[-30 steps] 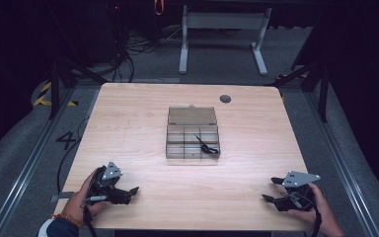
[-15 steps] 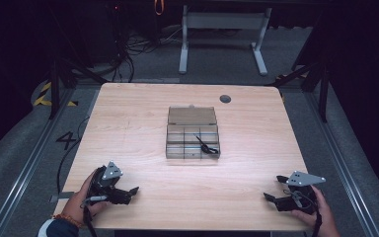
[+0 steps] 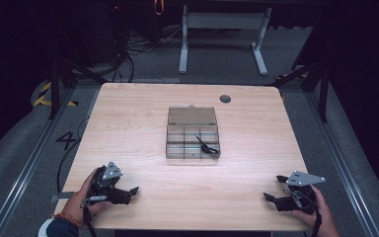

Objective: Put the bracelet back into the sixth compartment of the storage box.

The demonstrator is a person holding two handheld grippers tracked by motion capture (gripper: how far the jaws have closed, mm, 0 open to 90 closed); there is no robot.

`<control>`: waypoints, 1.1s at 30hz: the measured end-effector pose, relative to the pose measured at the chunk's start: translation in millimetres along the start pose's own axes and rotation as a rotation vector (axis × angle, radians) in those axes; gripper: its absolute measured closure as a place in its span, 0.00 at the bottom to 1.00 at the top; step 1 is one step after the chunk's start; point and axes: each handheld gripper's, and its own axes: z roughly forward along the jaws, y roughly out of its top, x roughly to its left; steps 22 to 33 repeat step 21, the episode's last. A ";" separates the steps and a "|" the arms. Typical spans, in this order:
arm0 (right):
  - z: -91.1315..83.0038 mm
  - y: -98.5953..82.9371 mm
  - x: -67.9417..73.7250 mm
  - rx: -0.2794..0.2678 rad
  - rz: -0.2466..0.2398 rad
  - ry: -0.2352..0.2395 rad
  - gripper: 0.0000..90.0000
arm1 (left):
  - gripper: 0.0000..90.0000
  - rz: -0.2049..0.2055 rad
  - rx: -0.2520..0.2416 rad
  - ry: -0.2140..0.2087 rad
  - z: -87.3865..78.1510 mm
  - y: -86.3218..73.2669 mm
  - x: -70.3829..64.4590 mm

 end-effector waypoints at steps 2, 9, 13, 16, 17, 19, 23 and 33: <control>0.0 0.0 0.0 0.000 0.000 0.000 0.17 | 0.00 0.000 0.001 -0.001 0.0 0.0 0.0; 0.0 0.0 0.0 0.000 0.000 0.000 0.17 | 0.00 0.001 0.001 -0.003 0.1 0.1 0.2; -0.3 -0.3 -0.2 0.000 -0.002 0.000 0.17 | 0.00 0.001 0.001 -0.002 0.1 0.1 0.2; -0.4 -0.4 -0.2 0.000 -0.002 0.000 0.17 | 0.00 0.001 0.001 -0.002 0.1 0.1 0.2; -0.4 -0.4 -0.2 0.000 -0.002 0.000 0.17 | 0.00 0.001 0.001 -0.002 0.1 0.1 0.2; -0.5 -0.5 -0.2 0.000 -0.002 0.000 0.17 | 0.00 0.001 0.001 -0.003 0.1 0.1 0.2; -0.5 -0.5 -0.3 0.000 -0.002 0.000 0.17 | 0.00 0.003 0.002 -0.004 0.1 0.2 0.4; -0.5 -0.5 -0.3 0.000 -0.002 0.000 0.17 | 0.00 0.003 0.002 -0.004 0.1 0.2 0.4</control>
